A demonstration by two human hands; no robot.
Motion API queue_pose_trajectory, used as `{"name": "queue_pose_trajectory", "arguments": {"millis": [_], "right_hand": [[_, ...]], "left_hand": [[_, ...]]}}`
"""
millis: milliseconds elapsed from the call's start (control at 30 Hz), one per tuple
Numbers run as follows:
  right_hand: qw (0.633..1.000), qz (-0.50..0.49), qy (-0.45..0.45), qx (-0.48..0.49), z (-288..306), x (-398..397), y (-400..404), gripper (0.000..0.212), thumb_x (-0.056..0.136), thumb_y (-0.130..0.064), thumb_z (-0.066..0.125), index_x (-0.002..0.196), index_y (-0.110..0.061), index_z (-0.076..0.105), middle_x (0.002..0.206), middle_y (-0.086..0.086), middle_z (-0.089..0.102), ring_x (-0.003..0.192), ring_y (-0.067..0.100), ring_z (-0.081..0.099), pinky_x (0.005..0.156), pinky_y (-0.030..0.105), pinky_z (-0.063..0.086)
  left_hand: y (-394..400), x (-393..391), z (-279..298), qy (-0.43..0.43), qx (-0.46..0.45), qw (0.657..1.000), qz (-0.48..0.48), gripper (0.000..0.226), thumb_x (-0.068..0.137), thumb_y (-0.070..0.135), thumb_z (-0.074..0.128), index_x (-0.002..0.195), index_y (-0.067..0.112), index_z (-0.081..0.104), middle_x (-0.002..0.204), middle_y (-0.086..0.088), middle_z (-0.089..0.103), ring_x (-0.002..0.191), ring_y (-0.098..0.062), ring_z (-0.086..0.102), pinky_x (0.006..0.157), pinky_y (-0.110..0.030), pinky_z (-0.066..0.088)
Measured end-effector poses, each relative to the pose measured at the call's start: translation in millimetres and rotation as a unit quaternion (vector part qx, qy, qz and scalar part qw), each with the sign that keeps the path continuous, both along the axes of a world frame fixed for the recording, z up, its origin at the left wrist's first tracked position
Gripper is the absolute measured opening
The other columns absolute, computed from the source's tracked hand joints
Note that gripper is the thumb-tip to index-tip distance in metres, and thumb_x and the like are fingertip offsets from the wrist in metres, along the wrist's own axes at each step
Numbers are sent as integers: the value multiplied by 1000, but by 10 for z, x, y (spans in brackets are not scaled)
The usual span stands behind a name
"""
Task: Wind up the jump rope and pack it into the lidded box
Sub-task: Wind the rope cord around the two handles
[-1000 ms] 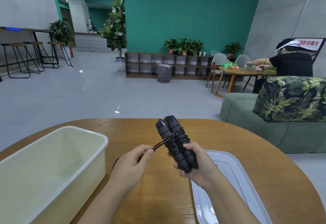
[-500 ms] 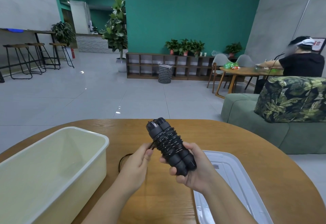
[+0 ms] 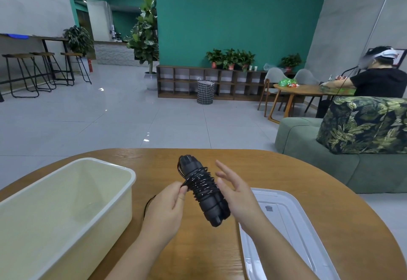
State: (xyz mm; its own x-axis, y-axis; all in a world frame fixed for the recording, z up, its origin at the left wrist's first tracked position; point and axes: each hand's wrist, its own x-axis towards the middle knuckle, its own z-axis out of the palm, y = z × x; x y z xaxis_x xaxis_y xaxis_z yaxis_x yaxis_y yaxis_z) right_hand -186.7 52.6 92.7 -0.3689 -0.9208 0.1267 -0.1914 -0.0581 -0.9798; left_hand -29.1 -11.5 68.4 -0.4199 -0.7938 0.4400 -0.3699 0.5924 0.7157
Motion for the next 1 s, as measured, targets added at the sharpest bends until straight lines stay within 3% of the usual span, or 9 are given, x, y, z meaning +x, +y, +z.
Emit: {"name": "queue_pose_trajectory", "arguments": {"millis": [67, 133, 233, 333, 400, 500, 600, 767, 1000], "right_hand": [[996, 24, 81, 5, 22, 59, -27, 46, 99, -7, 36, 117, -49, 49, 120, -8, 56, 111, 2, 53, 95, 9, 39], [997, 43, 63, 23, -9, 75, -59, 47, 100, -6, 31, 123, -42, 50, 128, -4, 55, 118, 8, 53, 103, 20, 41], [995, 69, 32, 65, -43, 62, -63, 36, 95, -28, 40, 125, -44, 52, 127, -13, 60, 115, 5, 57, 104, 33, 44], [984, 92, 118, 91, -52, 92, -20, 58, 81, -41, 62, 133, -42, 38, 113, -20, 61, 94, 5, 64, 82, 23, 53], [983, 90, 139, 81, -88, 120, -10, 76, 76, -37, 71, 136, -50, 26, 114, -21, 56, 89, 6, 64, 66, 17, 51], [990, 72, 112, 41, -173, 114, -25, 59, 78, -30, 71, 120, -54, 37, 106, -13, 62, 67, 3, 59, 54, 20, 48], [997, 35, 50, 41, -222, 74, -30, 49, 78, -32, 70, 116, -48, 44, 109, -4, 63, 67, 7, 59, 57, 25, 46], [985, 4, -171, 12, -200, -81, -16, 41, 84, -19, 68, 119, -35, 51, 115, 14, 64, 84, 28, 66, 64, 38, 51], [906, 109, -408, 22, -111, -40, 10, 44, 76, -25, 63, 116, -9, 53, 92, 20, 69, 77, 37, 66, 52, 32, 51]], "left_hand": [[-2, -25, 13, -23, -6, 999, 23, 29, 95, 30, 35, 69, 24, 45, 60, 5, 49, 62, -12, 49, 59, -34, 37], [-7, -31, 48, -47, -11, 998, 49, 32, 95, 31, 34, 65, 25, 39, 60, 4, 47, 62, -14, 49, 59, -36, 39], [-28, -9, 92, -100, -24, 992, 66, 33, 95, 36, 30, 65, 25, 34, 63, 3, 47, 62, -19, 50, 59, -38, 40], [17, -33, 107, -177, -43, 982, 52, 32, 96, 36, 27, 65, 29, 27, 64, 6, 41, 60, -18, 44, 53, -32, 31], [31, -46, 98, -181, -51, 981, 42, 27, 97, 36, 26, 74, 26, 37, 65, 7, 40, 61, -17, 45, 52, -29, 29], [8, -49, 108, -171, -50, 984, 26, 28, 96, 37, 28, 84, 18, 45, 70, 6, 46, 70, -17, 52, 60, -30, 36], [-29, -10, 142, -131, -24, 991, 4, 28, 95, 39, 32, 90, 24, 55, 84, 8, 63, 83, -15, 58, 70, -33, 45], [-61, 63, 114, -104, 27, 993, -53, 22, 95, 34, 36, 92, 38, 58, 93, 14, 64, 88, -5, 56, 70, -19, 41], [-87, 0, 111, -78, 40, 994, -69, 20, 95, 30, 39, 87, 33, 57, 70, 19, 56, 70, 7, 51, 58, -9, 33]]}}
